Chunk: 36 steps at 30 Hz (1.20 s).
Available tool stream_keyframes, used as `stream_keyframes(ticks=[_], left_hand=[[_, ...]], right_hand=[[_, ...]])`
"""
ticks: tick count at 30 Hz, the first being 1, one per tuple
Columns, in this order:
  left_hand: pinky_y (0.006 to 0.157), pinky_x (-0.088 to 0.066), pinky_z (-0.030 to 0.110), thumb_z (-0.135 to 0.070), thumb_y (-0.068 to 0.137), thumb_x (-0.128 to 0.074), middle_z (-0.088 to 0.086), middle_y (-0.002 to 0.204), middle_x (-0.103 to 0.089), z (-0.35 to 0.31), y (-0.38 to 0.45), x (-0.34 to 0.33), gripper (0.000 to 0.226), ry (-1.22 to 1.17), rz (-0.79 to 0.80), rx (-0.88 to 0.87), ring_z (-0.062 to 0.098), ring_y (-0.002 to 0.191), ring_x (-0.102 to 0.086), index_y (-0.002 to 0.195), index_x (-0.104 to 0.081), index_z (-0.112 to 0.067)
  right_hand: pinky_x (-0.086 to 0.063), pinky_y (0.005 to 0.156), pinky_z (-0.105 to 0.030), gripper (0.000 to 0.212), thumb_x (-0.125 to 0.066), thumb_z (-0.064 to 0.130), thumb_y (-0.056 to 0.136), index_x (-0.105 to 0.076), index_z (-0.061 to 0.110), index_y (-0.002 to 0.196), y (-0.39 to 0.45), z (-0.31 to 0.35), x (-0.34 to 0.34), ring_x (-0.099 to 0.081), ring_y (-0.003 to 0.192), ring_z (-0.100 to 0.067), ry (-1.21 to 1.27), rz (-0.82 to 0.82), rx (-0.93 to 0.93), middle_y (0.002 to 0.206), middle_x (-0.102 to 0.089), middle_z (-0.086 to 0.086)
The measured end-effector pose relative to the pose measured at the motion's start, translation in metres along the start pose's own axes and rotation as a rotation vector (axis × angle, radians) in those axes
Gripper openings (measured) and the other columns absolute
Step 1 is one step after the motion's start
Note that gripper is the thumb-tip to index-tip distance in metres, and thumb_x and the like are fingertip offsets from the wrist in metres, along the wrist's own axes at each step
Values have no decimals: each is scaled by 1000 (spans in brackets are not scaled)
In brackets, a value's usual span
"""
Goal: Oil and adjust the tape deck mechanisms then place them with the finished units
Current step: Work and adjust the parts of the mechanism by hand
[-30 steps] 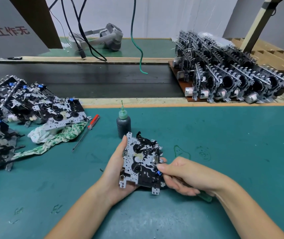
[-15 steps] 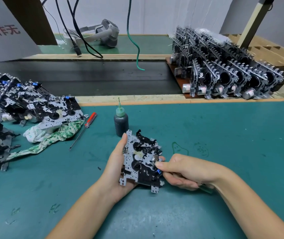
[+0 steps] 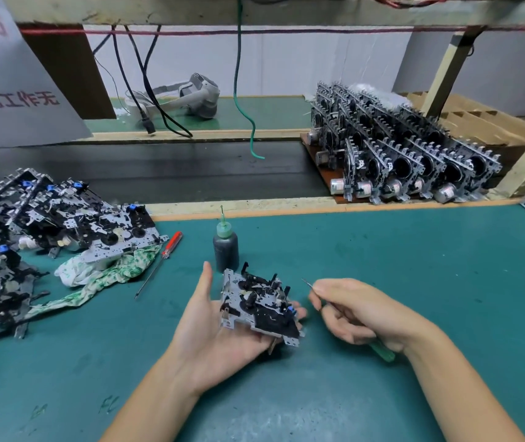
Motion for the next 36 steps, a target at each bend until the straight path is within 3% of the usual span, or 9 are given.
stream_keyframes(ticks=[5, 9, 12, 14, 18, 21, 27, 32, 36], left_hand=[[98, -38, 56, -75, 77, -43, 38, 131, -47, 0, 1, 4, 101, 34, 14, -9, 55, 116, -49, 120, -56, 15], [105, -34, 59, -70, 77, -49, 29, 135, -49, -1, 1, 9, 88, 192, 82, 18, 51, 120, -48, 123, -60, 4], [108, -28, 60, -66, 76, -56, 27, 136, -49, -1, -5, 8, 80, 366, 121, 74, 48, 120, -49, 122, -62, -1], [107, -35, 55, -67, 72, -59, 23, 129, -57, -3, -6, 10, 76, 493, 85, 105, 41, 115, -56, 116, -68, -6], [89, -52, 37, -78, 59, -57, 16, 116, -63, -8, -2, 13, 83, 706, -70, 172, 29, 102, -62, 98, -68, -5], [98, -46, 43, -81, 63, -48, 22, 123, -55, -16, 6, 20, 94, 686, -115, 166, 32, 108, -56, 106, -58, 3], [69, -59, 38, -63, 71, -54, 22, 106, -69, -32, -4, 25, 72, 666, -169, -53, 30, 84, -71, 113, -66, -6], [58, -45, 32, -91, 59, -28, 0, 57, -64, -46, -46, 23, 78, 1606, -681, -544, 19, 60, -62, 75, -64, -24], [57, -38, 32, -100, 48, -15, -4, 56, -51, -20, -57, 17, 75, 2119, -677, -573, 19, 70, -60, 62, -45, -32]], right_hand=[[-23, 34, -16, 29, -39, 21, 101, -52, 14, 76, 5, -3, 5, -32, 30, -10, -126, -179, 25, 51, -53, -4], [-45, 66, -27, 21, -50, 25, 97, -67, 31, 85, -4, 14, 16, -59, 66, -11, -702, -542, 256, 67, -61, 11], [-32, 96, -21, 45, -54, 35, 92, -46, 32, 136, -5, 11, 1, -46, 113, -8, -1180, -372, 263, 117, -54, 14], [-24, 104, -21, 68, -55, 51, 84, -35, 28, 144, -10, 11, -10, -40, 122, -8, -1259, -265, 325, 129, -48, 11], [-42, 89, -23, 64, -43, 74, 74, -67, 20, 100, -31, 22, -24, -60, 90, -13, -1419, -353, 540, 90, -64, 9], [-38, 74, -21, 61, -44, 76, 69, -65, 19, 76, -39, 20, -21, -59, 68, -14, -1438, -473, 616, 70, -61, 10], [-44, 61, -27, 60, -46, 73, 74, -56, 15, 63, -41, 16, -25, -53, 58, -18, -1387, -604, 644, 59, -53, 6], [-27, 62, -25, 54, -47, 67, 76, -49, 15, 59, -43, 18, -31, -46, 54, -17, -1363, -689, 671, 55, -48, 5], [-29, 56, -25, 51, -46, 64, 76, -51, 15, 60, -43, 15, -33, -46, 52, -17, -1353, -718, 635, 54, -48, 7]])
Point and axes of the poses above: each hand's wrist, its own y-axis towards the middle knuckle, its own x-axis out of the back of the hand, z = x × y, the point moved 6 cm from there along y, towards the middle knuckle
